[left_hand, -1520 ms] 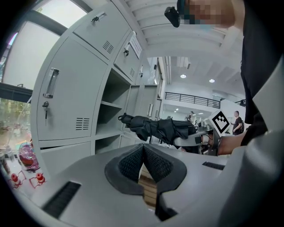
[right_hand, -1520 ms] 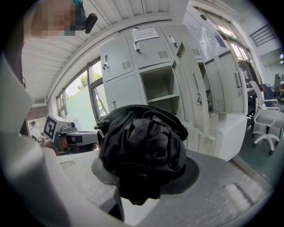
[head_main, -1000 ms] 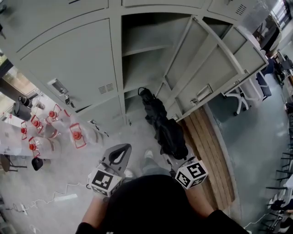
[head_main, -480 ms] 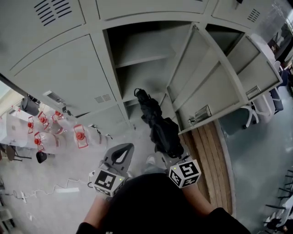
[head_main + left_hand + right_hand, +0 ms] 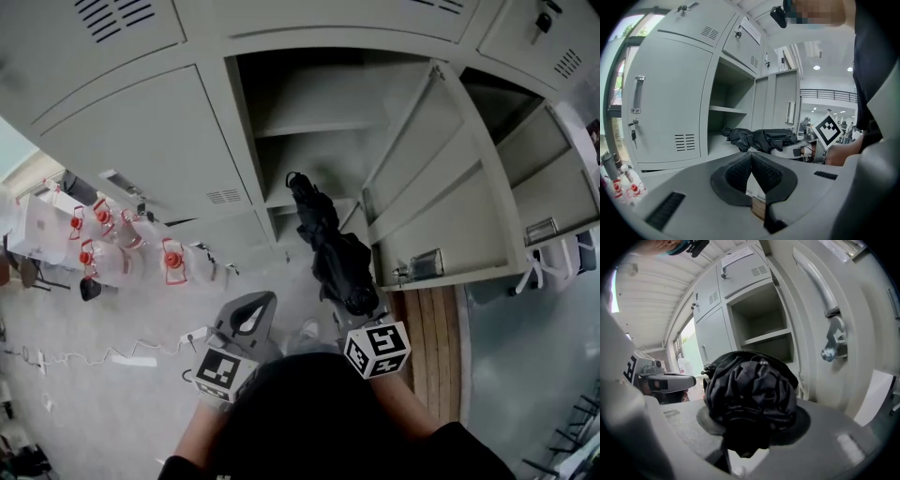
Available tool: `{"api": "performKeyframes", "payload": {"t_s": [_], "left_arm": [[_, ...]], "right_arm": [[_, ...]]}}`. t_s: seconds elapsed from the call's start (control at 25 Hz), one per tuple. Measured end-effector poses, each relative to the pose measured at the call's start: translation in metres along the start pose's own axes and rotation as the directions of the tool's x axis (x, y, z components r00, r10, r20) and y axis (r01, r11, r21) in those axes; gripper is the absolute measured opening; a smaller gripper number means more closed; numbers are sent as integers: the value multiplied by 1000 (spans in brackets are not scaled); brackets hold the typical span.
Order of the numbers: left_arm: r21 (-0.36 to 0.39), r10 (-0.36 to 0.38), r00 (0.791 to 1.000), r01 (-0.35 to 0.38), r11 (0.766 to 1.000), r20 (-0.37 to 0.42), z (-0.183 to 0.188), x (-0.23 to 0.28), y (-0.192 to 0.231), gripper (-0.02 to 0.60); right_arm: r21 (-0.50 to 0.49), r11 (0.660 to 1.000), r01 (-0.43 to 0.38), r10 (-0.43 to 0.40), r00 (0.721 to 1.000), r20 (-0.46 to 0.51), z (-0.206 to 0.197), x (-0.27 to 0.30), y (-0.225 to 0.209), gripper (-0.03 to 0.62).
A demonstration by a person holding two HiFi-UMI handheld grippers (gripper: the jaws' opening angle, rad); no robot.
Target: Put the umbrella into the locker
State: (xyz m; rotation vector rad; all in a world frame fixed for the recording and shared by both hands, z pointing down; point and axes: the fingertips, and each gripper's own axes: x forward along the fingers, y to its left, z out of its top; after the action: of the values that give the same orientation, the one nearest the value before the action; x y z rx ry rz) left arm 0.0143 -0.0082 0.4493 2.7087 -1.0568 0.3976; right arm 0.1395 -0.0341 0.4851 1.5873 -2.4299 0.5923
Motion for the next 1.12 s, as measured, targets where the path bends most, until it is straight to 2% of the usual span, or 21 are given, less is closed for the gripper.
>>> {"api": "performKeyframes", "payload": {"t_s": [0.2,0.36,0.56,1.12], "left_arm": [[26,8,1000,-8,1000,7,2,1,15,12],[1,17,1000,-17,1000,9,12,0,29,12],[47,7,1000,-7,999,16,16,-3,50,12],[49,20,999,-21,999,34,20,-3,103,12]], "right_arm": [[-17,1000,-5,5,1000,-20,6,21,-2,198],[-28,999,15,-16,999,-31,12,41,-5,199],[-45,998,38,-40,998,-51,15,67,-6,199],[-103,991,83,-95,988,-120,26,151,-18,213]]}}
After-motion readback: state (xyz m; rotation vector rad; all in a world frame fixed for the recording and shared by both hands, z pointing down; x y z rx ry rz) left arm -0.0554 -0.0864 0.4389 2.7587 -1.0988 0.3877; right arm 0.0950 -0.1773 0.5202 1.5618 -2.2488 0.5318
